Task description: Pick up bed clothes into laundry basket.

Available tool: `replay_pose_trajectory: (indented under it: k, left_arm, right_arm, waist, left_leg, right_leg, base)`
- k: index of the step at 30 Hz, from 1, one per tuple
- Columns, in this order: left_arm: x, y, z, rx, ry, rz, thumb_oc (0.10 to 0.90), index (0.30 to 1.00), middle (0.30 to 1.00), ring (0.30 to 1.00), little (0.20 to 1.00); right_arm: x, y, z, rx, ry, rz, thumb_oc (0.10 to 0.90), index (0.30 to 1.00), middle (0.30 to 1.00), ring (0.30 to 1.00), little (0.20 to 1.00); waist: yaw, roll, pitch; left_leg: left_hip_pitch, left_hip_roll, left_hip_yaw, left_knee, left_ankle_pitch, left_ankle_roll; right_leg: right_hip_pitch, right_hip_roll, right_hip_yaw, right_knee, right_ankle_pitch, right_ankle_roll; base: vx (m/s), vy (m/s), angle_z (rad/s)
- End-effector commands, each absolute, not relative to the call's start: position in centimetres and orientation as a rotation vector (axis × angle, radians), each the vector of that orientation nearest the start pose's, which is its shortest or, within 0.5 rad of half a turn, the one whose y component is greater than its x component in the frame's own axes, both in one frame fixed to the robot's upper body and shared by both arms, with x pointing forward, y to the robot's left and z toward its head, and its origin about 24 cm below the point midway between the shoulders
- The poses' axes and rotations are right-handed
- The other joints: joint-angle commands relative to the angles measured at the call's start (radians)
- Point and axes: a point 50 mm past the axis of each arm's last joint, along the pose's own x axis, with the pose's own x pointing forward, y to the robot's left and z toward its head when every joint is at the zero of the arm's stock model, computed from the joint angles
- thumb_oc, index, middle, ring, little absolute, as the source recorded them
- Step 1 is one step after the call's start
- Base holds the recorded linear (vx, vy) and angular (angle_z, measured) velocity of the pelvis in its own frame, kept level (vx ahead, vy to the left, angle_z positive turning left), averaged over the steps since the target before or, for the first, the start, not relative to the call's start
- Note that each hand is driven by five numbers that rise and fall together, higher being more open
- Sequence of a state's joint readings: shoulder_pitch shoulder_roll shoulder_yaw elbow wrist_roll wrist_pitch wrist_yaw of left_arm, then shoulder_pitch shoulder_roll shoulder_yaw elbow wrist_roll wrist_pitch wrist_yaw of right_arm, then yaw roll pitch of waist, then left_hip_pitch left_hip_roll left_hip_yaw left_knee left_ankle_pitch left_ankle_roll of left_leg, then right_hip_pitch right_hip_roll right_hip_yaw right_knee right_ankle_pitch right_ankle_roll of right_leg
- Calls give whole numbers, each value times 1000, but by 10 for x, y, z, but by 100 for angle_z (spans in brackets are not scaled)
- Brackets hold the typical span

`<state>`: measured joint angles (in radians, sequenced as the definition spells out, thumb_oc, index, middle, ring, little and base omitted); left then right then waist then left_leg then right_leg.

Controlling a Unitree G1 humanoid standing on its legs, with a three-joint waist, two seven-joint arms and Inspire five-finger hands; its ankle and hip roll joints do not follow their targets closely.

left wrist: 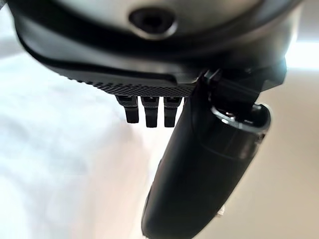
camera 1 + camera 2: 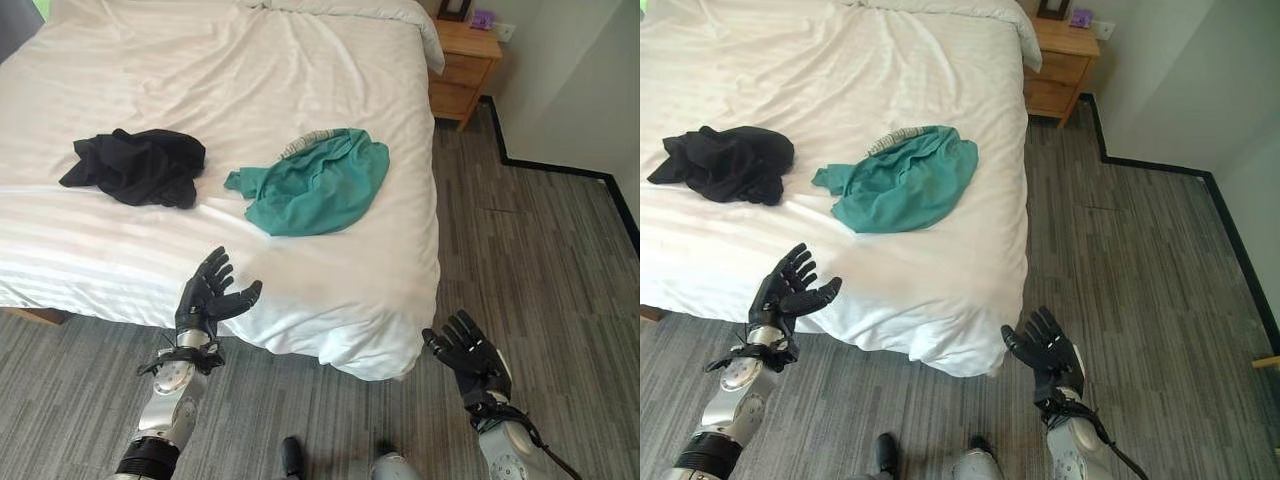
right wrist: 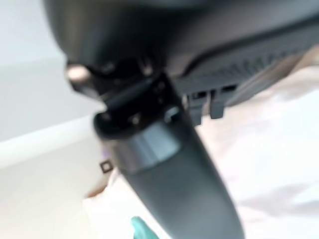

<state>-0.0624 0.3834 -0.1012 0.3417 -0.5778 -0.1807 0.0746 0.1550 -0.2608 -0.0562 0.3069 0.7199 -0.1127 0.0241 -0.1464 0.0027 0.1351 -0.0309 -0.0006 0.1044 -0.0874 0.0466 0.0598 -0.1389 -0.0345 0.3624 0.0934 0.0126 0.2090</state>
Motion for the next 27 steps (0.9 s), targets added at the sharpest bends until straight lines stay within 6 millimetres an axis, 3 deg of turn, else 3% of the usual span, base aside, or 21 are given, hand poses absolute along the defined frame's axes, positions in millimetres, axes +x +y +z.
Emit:
replay_pose_trajectory:
  k: [1, 6, 12, 13, 14, 15, 17, 18, 21, 22, 24, 26, 27]
  left_arm:
    - [264, 230, 48, -115, -78, 49, 800, 900, 900, 900, 900]
    - [249, 231, 29, -174, -14, 86, 800, 900, 900, 900, 900]
    - [248, 227, 28, -207, -23, 81, 800, 900, 900, 900, 900]
    - [251, 227, 32, -209, -37, 77, 800, 900, 900, 900, 900]
    - [257, 223, 40, -249, -78, 61, 800, 900, 900, 900, 900]
    - [260, 221, 43, -277, -95, 61, 800, 900, 900, 900, 900]
    - [268, 220, 49, -298, -126, 78, 800, 900, 900, 900, 900]
    - [269, 220, 50, -299, -127, 77, 800, 900, 900, 900, 900]
    - [285, 217, 63, -262, -168, 70, 800, 900, 900, 900, 900]
    - [290, 216, 70, -248, -192, 58, 800, 900, 900, 900, 900]
    - [299, 215, 89, -233, -263, 54, 800, 900, 900, 900, 900]
    - [299, 220, 98, -248, -311, 80, 800, 900, 900, 900, 900]
    - [299, 220, 98, -249, -311, 81, 800, 900, 900, 900, 900]
  right_arm:
    - [215, -258, 2, 357, 69, -218, 800, 900, 900, 900, 900]
    - [214, -251, -5, 389, 105, -196, 800, 900, 900, 900, 900]
    - [206, -258, -7, 336, 131, -195, 800, 900, 900, 900, 900]
    - [207, -258, -6, 334, 127, -194, 800, 900, 900, 900, 900]
    - [206, -262, -4, 325, 120, -193, 800, 900, 900, 900, 900]
    - [205, -265, -4, 315, 120, -202, 800, 900, 900, 900, 900]
    - [206, -274, 1, 296, 99, -238, 800, 900, 900, 900, 900]
    - [206, -274, 1, 296, 99, -239, 800, 900, 900, 900, 900]
    - [200, -284, 6, 301, 61, -293, 800, 900, 900, 900, 900]
    - [199, -287, 7, 294, 52, -309, 800, 900, 900, 900, 900]
    - [197, -293, 8, 280, 46, -337, 800, 900, 900, 900, 900]
    - [199, -296, 8, 263, 45, -351, 800, 900, 900, 900, 900]
    - [199, -296, 8, 263, 44, -351, 800, 900, 900, 900, 900]
  waist:
    - [-4, 2, -74]
    - [22, 1, -91]
    - [7, 1, -91]
    - [1, -11, -80]
    - [-3, -40, -34]
    - [-1, -48, -17]
    - [-7, -49, -8]
    - [-9, -48, -7]
    - [-23, -41, -19]
    - [-26, -33, -22]
    - [-30, -24, -26]
    - [-18, -8, -47]
    - [-16, -5, -47]
  left_leg:
    - [-8, 8, 34, 19, -41, -56]
    - [18, 2, 57, 0, -50, -57]
    - [33, 9, 58, 17, -51, -70]
    - [14, 18, 65, 108, -78, -78]
    - [-89, 50, 64, 345, -66, -95]
    - [-135, 63, 50, 420, -39, -102]
    - [-207, 103, 69, 451, 18, -117]
    - [-208, 101, 66, 457, 12, -116]
    - [-245, 145, 94, 305, 54, -131]
    - [-254, 154, 88, 235, 92, -144]
    - [-274, 172, 57, 93, 112, -160]
    - [-284, 200, -9, 5, 130, -189]
    - [-286, 204, -8, 3, 134, -189]
  right_leg:
    - [57, 85, -31, 53, -61, -60]
    - [110, 81, -27, -102, -28, -63]
    - [115, 90, -33, -106, -39, -79]
    - [107, 89, -34, -88, -41, -85]
    - [99, 90, -37, -29, -54, -108]
    - [95, 95, -30, -2, -58, -121]
    - [97, 84, -33, 18, -75, -134]
    - [99, 83, -35, 20, -80, -134]
    - [137, 37, -55, 0, -106, -127]
    - [147, 29, -58, -8, -111, -123]
    - [173, -1, -60, -23, -124, -109]
    - [214, -33, -26, -48, -148, -90]
    - [211, -29, -24, -50, -144, -90]
  base:
    - [67, 94, -12]
    - [52, 17, -32]
    - [39, -66, -12]
    - [-35, -170, -5]
    - [-71, -148, -5]
    - [-88, -101, 1]
    - [-39, 29, 0]
    - [35, 76, 13]
    - [125, 132, 18]
    - [167, 188, 21]
    - [200, 221, 17]
    - [288, 287, 5]
    - [293, 288, -27]
